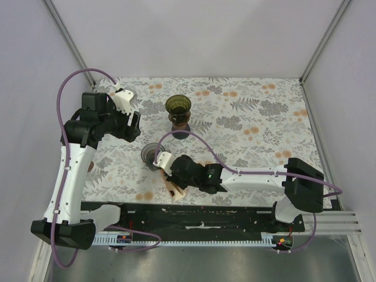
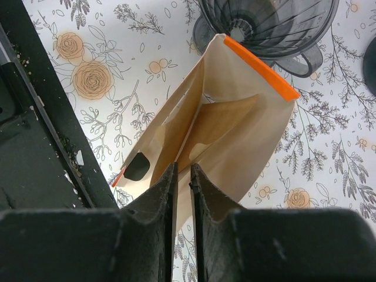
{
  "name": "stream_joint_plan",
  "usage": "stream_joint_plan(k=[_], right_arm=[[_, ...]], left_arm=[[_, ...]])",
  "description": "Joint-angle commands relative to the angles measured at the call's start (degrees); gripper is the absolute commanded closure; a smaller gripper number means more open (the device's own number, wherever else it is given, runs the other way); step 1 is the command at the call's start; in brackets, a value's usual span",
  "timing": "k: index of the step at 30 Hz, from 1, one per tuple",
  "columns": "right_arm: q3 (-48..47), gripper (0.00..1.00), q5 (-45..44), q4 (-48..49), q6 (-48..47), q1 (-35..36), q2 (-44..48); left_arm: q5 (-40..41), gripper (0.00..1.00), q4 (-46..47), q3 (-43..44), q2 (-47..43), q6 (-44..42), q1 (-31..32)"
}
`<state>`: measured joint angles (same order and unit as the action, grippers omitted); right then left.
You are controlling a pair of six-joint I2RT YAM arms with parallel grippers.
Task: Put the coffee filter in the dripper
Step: Pick up the coffee filter from the coffee filter holder.
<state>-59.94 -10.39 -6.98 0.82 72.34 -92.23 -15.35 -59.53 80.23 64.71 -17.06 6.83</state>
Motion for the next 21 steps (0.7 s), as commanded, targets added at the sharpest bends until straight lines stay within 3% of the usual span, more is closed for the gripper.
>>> stream_joint_plan(k=[1, 4, 10, 21], right_arm=[[-1.7, 0.80, -1.1, 0.9, 0.1, -0.2, 0.5], [-2.0, 0.79, -1.3, 1.0, 0.6, -0.3, -0.4], [-2.5, 0.68, -2.8, 0.9, 1.9, -0.3, -1.7], [-2.5, 0.67, -5.5, -0.2, 3.0, -0.3, -2.1]], left_arm=[[-0.6, 0.21, 1.6, -0.2, -1.3, -1.4, -0.3], [-0.7, 0.21, 1.7, -0.2, -1.3, -1.4, -0.3], [-0.6, 0.21, 1.7, -0.2, -1.4, -1.3, -0.3], [-0.9, 0.21, 1.7, -0.4, -1.6, -1.5, -0.3]])
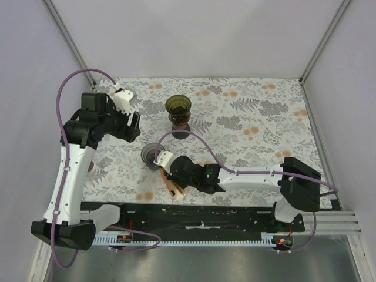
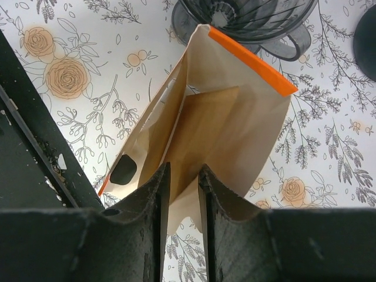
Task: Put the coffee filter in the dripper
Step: Pick up the coffee filter from the coffee filter holder.
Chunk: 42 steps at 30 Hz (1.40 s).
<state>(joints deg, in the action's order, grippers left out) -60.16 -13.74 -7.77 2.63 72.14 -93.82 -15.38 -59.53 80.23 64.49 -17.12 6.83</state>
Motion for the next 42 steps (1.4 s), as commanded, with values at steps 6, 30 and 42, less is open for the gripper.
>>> stream_joint_plan(k=[6, 30, 42], right_arm=[[-2.9, 0.91, -1.6, 0.7, 1.3, -0.1, -0.9], [-6.1, 1.00, 15.0, -6.4, -6.1, -8.0, 27.2], [-8.7, 1.00, 5.7, -3.2, 12.3, -19.8, 31.9]], left_arm=[[-1.0, 0.21, 1.7, -0.4, -1.6, -1.3, -0.3], [-19.8, 0.21, -11.4, 12.7, 2.3, -9.1, -0.2], [-23.2, 0.12, -5.0, 19.6, 6.9, -2.0, 6.4]])
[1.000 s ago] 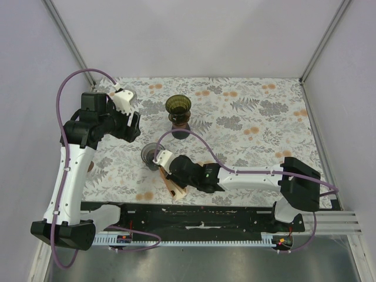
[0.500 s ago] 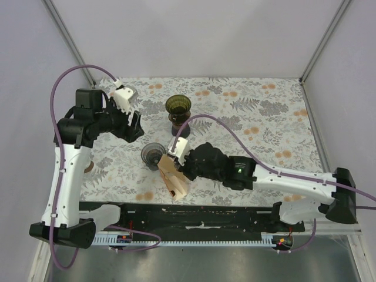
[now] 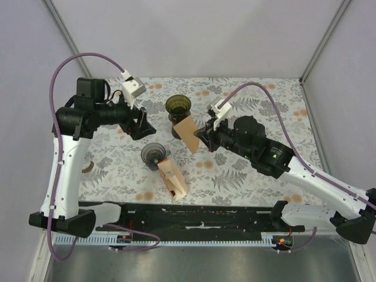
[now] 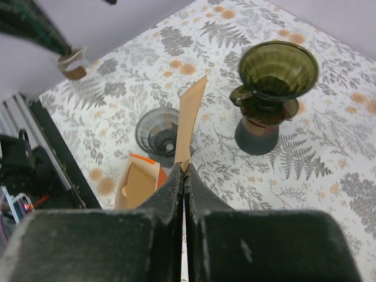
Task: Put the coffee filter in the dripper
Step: Pick up the coffee filter from the coffee filter holder.
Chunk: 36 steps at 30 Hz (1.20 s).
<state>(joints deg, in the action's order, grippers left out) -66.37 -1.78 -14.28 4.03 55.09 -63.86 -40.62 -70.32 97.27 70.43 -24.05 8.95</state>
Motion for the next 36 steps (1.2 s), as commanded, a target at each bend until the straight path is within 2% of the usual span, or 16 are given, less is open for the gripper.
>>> stream_joint_plan(k=[1, 5, 10, 16, 19, 23, 27, 30, 32, 36], right_arm=[[-1.8, 1.00, -5.5, 5.2, 13.8, -3.8, 2.7], [-0.8, 1.00, -7.1, 10.7, 20.0, -5.7, 3.3], [-2.8, 1.00, -9.2, 11.3, 25.9, -6.9, 2.1], [-2.5, 1.00, -10.3, 13.7, 31.7, -7.1, 2.5], [-1.7, 1.00, -10.2, 16.1, 33.4, -7.1, 2.9], [-1.6, 1.00, -9.7, 17.3, 34.5, -7.0, 3.3], [-1.2, 1.00, -8.7, 18.0, 35.4, -7.1, 4.0], [-0.1, 1.00, -8.3, 19.2, 35.9, -7.1, 4.6], [0.8, 1.00, -8.1, 19.9, 36.5, -7.1, 5.1], [1.3, 1.00, -6.7, 20.3, 37.3, -7.1, 4.8]], left_arm=[[4.9, 0.11, 7.3, 2.4, 0.9, 5.9, 7.1], [22.3, 0.10, 13.5, 1.9, 0.8, 6.2, 21.0], [32.8, 0.08, 15.6, 1.3, 1.0, 0.6, 30.6], [48.5, 0.08, 17.8, -1.5, -2.0, -19.2, 39.3], [53.2, 0.08, 26.3, -8.7, -6.2, -29.7, 44.2], [51.9, 0.03, 40.6, -22.1, -12.4, -44.5, 50.7], [54.4, 0.00, 58.5, -36.8, -17.3, -57.8, 53.6], [60.1, 0.00, 76.8, -43.2, -15.4, -64.5, 53.7], [64.0, 0.05, 80.7, -41.6, -12.9, -63.3, 53.7], [68.9, 0.20, 78.5, -35.8, -9.0, -58.8, 53.7]])
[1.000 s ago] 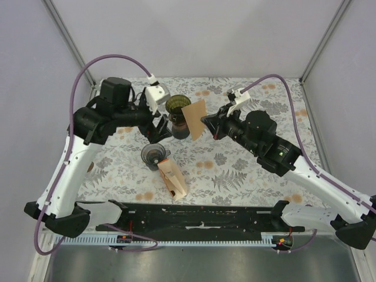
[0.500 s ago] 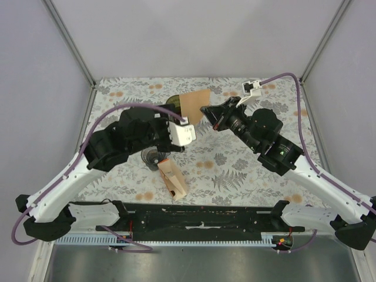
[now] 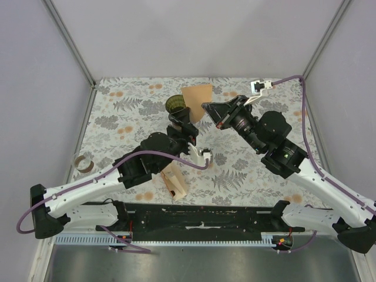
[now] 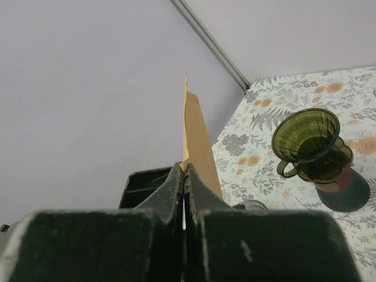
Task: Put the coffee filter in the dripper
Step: Pick up the coffee filter from the coffee filter holder.
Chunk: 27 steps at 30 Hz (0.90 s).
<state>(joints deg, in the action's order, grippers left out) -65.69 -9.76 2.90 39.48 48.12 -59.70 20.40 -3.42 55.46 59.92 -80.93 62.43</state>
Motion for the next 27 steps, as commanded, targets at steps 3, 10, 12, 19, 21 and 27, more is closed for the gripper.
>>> stream_joint_plan(k=[3, 10, 12, 19, 21, 27], right_arm=[[0.8, 1.00, 1.5, 3.4, 2.5, -0.1, 0.6], [1.8, 1.00, 1.3, 4.3, 3.4, -0.1, 0.9], [1.8, 1.00, 1.4, 4.3, 3.3, -0.1, 1.0], [2.0, 1.00, -0.1, 4.5, 1.5, -0.1, 1.8], [2.1, 1.00, -0.7, 4.5, 1.6, -0.1, 1.9], [3.5, 1.00, -2.0, 6.5, 4.5, -0.2, 2.5]], left_arm=[[8.3, 0.40, 11.8, 6.1, 1.8, -2.0, 0.1], [11.6, 0.98, 14.1, 6.9, 1.3, -0.8, 0.2], [11.6, 0.98, 13.1, 7.4, 0.7, 0.3, 0.1], [6.3, 0.98, -6.9, 13.6, -1.7, 13.9, 0.1], [7.2, 0.98, -7.7, 13.7, -1.6, 14.6, 0.1], [4.5, 0.53, -7.9, 13.0, -3.2, 12.7, 0.2]])
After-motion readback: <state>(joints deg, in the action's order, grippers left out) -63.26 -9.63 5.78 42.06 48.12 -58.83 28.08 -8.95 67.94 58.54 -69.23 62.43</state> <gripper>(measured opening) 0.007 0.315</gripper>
